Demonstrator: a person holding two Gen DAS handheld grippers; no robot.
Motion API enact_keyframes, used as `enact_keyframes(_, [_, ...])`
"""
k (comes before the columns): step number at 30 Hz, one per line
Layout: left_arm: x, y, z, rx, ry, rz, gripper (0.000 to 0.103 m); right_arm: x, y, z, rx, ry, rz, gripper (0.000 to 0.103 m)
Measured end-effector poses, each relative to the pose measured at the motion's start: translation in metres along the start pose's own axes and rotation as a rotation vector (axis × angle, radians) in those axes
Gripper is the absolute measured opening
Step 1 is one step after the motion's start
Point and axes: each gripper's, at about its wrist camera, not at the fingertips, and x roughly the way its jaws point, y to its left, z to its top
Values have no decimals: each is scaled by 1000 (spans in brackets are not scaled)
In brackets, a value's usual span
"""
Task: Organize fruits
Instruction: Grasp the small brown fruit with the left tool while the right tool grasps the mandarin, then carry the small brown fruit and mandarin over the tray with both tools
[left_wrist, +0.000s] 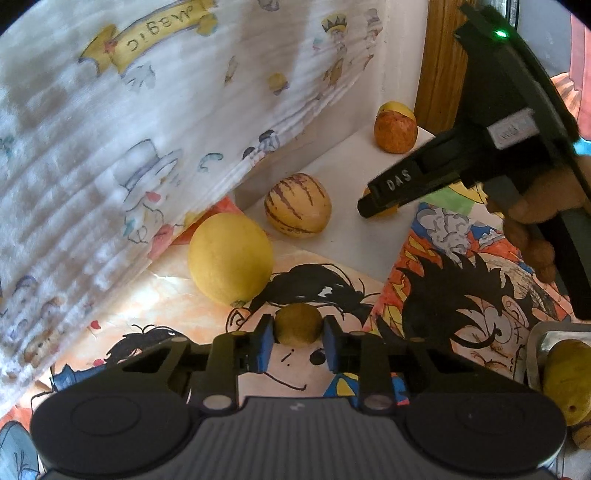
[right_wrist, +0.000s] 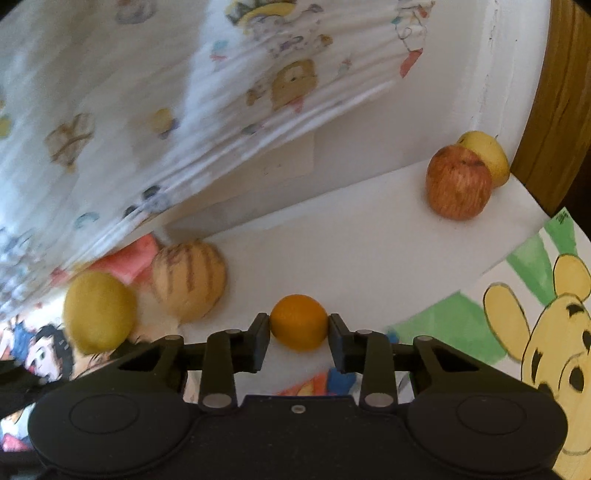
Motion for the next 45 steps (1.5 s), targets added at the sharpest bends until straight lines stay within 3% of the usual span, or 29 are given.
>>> enact_keyframes(5, [-7, 7, -2, -22, 19, -14, 30, -24, 4, -13, 36, -10, 32, 36])
enact_keyframes(16, [-33, 3, -9, -48, 70, -26, 30, -100, 13, -47, 162, -124, 68, 36])
enact_keyframes(23, [-62, -10, -6, -27, 46, -68, 30, -173, 7, -99, 233, -264, -29, 36])
enact_keyframes(28, [-81, -30, -5, 14, 3, -128, 30, -217, 1, -151, 313, -312, -114, 36])
enact_keyframes(36, [-103, -75, -14, 139, -2, -251, 30, -261, 7, -229, 456, -286, -219, 36])
enact_keyframes(45, [-125, -116, -35, 269, 104, -356, 30, -293, 38, -292, 569, -206, -279, 36])
